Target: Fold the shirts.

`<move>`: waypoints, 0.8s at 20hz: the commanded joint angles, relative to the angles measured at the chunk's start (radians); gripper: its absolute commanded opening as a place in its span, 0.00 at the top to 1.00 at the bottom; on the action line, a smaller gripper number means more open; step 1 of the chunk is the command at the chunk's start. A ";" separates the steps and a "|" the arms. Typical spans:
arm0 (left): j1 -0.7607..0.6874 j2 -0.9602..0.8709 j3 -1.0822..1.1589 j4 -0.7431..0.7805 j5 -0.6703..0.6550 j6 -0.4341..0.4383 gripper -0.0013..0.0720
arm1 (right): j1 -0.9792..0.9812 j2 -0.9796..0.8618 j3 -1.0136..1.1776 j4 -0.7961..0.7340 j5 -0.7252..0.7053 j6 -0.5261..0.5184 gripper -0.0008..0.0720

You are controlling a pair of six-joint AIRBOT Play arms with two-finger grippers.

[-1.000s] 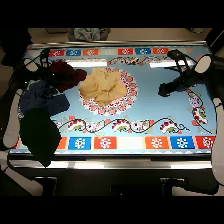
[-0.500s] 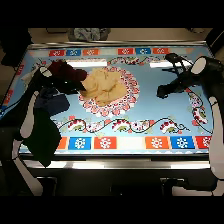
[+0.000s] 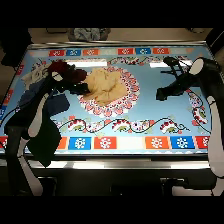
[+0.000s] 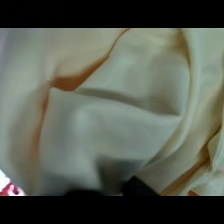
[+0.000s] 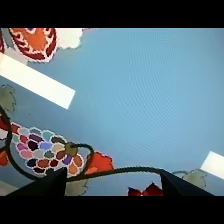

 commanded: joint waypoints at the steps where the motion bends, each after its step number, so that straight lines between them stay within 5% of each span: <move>1: 0.002 -0.004 0.009 -0.001 0.004 -0.001 0.95 | 0.000 0.000 0.000 0.018 0.006 0.000 0.06; 4: 0.006 0.082 0.045 -0.001 0.004 0.061 0.95 | 0.000 0.017 0.001 0.014 -0.007 -0.022 0.07; 8: -0.024 0.413 0.048 -0.051 0.089 0.227 0.95 | 0.000 0.172 0.001 -0.031 -0.150 -0.072 0.07; 16: -0.246 0.925 0.048 -0.060 0.326 0.239 0.95 | -0.002 0.628 0.001 -0.089 -0.236 -0.071 0.06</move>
